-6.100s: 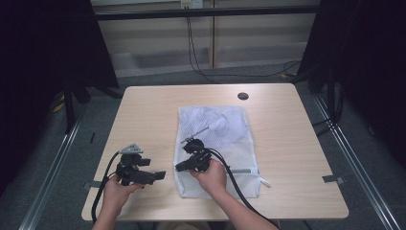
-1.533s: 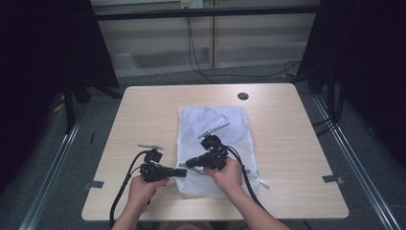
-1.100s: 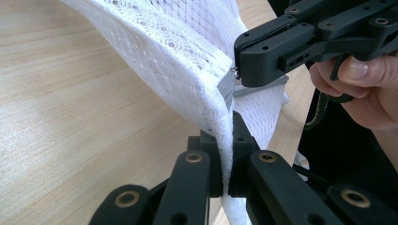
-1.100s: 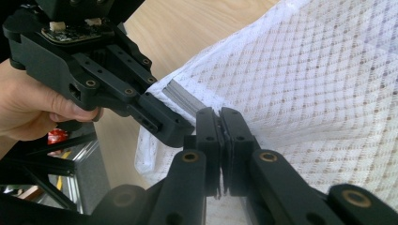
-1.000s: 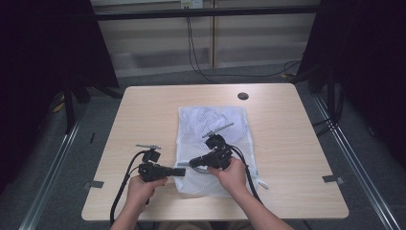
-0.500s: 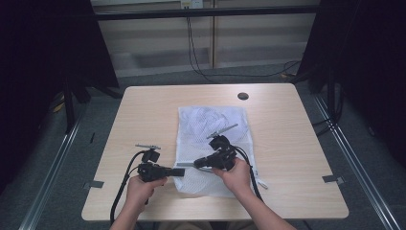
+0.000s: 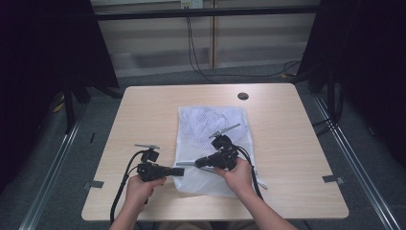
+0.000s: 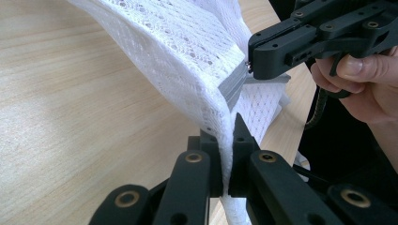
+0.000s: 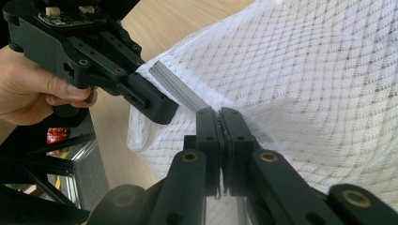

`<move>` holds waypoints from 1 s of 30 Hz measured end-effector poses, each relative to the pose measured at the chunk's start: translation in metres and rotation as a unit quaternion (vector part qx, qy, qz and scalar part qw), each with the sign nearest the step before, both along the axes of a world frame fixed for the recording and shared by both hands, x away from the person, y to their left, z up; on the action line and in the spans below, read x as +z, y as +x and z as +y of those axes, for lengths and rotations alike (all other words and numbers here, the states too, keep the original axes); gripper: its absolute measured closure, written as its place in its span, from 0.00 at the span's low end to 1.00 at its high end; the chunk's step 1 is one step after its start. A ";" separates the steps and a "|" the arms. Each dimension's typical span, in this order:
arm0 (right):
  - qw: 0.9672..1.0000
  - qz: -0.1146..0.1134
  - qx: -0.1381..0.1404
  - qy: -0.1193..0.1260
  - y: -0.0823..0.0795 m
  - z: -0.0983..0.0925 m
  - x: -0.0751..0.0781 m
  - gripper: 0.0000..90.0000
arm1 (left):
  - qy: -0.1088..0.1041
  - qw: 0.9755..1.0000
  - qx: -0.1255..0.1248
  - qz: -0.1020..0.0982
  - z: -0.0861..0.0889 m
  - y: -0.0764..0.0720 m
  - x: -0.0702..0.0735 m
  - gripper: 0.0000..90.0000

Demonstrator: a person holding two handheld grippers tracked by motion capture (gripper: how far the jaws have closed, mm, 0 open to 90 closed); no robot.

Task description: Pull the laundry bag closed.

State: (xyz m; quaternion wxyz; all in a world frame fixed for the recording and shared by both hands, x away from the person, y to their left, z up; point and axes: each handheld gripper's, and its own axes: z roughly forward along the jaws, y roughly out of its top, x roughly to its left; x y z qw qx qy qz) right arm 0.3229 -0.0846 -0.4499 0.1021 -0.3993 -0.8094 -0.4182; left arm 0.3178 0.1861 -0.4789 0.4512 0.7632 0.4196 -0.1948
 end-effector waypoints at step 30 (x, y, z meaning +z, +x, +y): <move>1.000 0.007 -0.005 -0.001 -0.001 -0.014 -0.003 0.97 | -0.004 1.000 -0.001 0.002 0.003 0.000 0.001 0.99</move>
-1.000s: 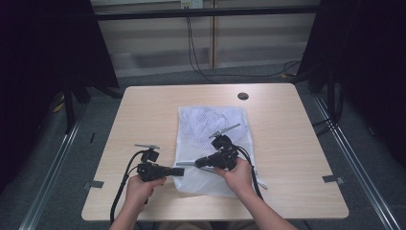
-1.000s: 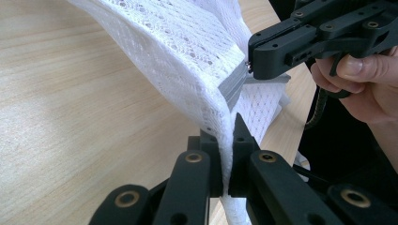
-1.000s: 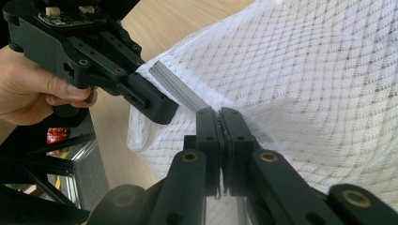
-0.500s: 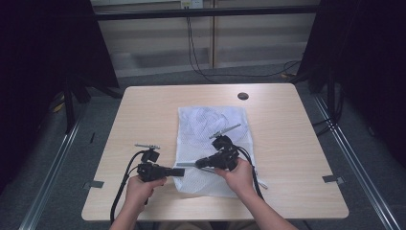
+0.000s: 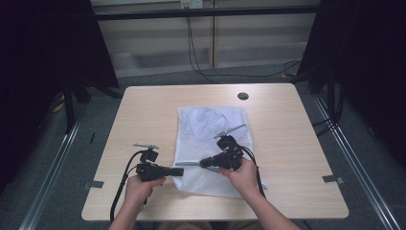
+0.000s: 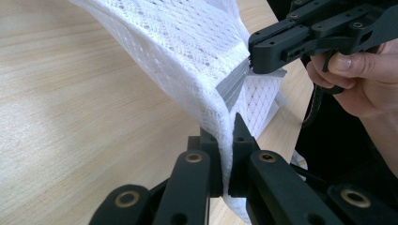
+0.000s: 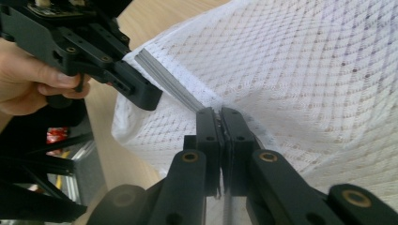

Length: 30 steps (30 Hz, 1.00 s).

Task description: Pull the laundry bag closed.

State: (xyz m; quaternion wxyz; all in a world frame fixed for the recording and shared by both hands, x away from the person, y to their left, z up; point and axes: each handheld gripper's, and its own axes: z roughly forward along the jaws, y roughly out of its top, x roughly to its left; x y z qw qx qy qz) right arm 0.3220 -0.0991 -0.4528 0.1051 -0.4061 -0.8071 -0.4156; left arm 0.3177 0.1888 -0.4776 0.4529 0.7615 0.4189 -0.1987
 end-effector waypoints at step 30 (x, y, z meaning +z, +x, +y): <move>1.000 0.000 -0.007 -0.001 -0.003 -0.016 -0.001 0.97 | -0.002 1.000 0.006 0.008 0.002 0.000 -0.001 0.99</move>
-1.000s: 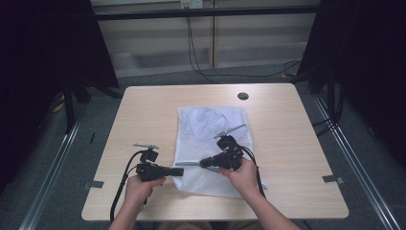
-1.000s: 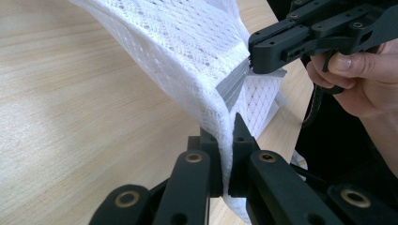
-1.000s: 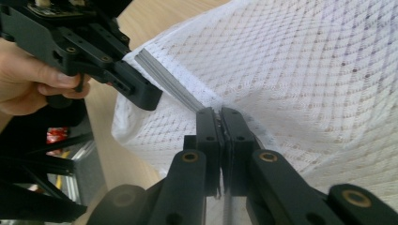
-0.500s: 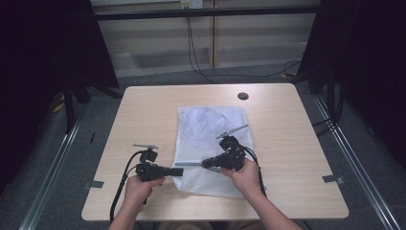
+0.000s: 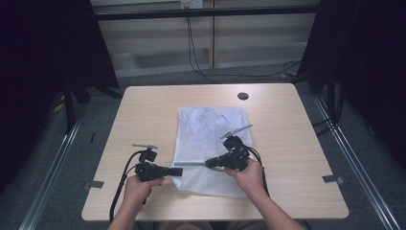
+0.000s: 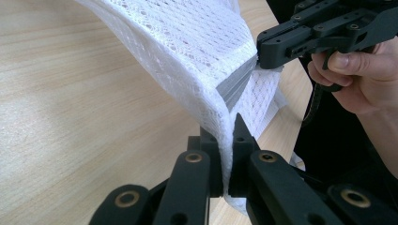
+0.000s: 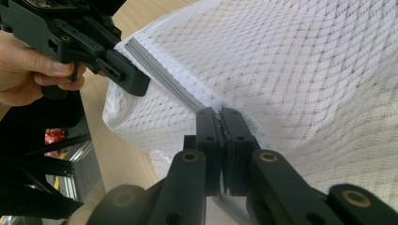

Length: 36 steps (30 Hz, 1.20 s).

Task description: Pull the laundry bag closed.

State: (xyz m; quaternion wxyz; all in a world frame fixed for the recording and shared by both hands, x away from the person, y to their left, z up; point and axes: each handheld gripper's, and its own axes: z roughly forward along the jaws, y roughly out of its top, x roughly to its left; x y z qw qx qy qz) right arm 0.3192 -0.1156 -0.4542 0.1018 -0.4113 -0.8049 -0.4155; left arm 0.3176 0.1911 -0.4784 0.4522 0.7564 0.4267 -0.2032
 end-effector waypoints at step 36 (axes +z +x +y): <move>1.000 0.003 -0.001 -0.005 -0.001 -0.007 0.000 0.97 | -0.002 1.000 0.004 0.002 0.001 0.000 0.000 0.99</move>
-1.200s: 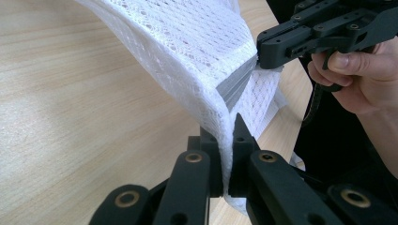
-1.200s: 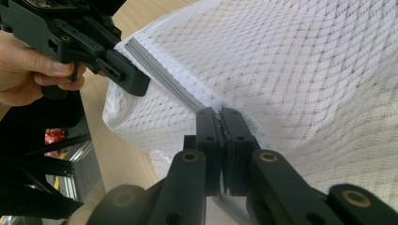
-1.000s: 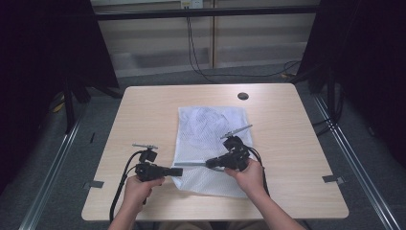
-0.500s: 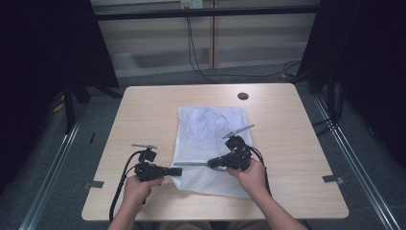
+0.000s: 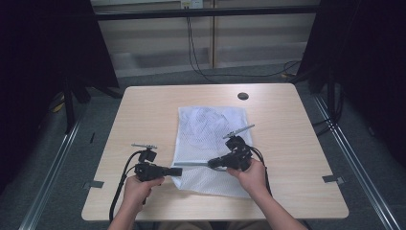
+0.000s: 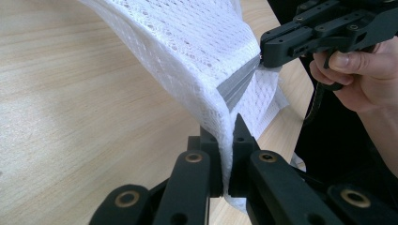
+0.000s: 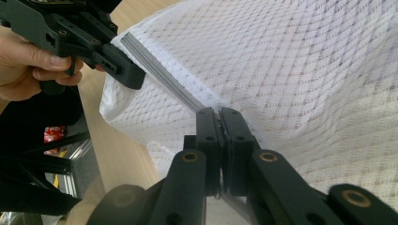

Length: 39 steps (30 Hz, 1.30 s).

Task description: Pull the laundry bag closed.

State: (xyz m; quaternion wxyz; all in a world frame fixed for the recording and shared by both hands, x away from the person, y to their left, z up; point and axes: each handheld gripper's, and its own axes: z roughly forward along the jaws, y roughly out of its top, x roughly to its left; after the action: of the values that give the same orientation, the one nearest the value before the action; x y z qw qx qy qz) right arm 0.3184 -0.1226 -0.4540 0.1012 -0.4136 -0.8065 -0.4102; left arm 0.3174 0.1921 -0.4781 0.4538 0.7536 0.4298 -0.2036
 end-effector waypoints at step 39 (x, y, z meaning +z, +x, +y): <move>1.000 -0.001 -0.012 -0.003 -0.001 -0.021 -0.002 0.97 | 0.003 1.000 0.004 -0.001 0.005 0.000 0.000 0.99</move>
State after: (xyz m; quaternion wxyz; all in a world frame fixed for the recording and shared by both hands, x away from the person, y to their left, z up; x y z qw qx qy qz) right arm 0.3176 -0.1438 -0.4557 0.0945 -0.4231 -0.8030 -0.4090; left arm 0.3173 0.1973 -0.4780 0.4525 0.7535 0.4334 -0.1994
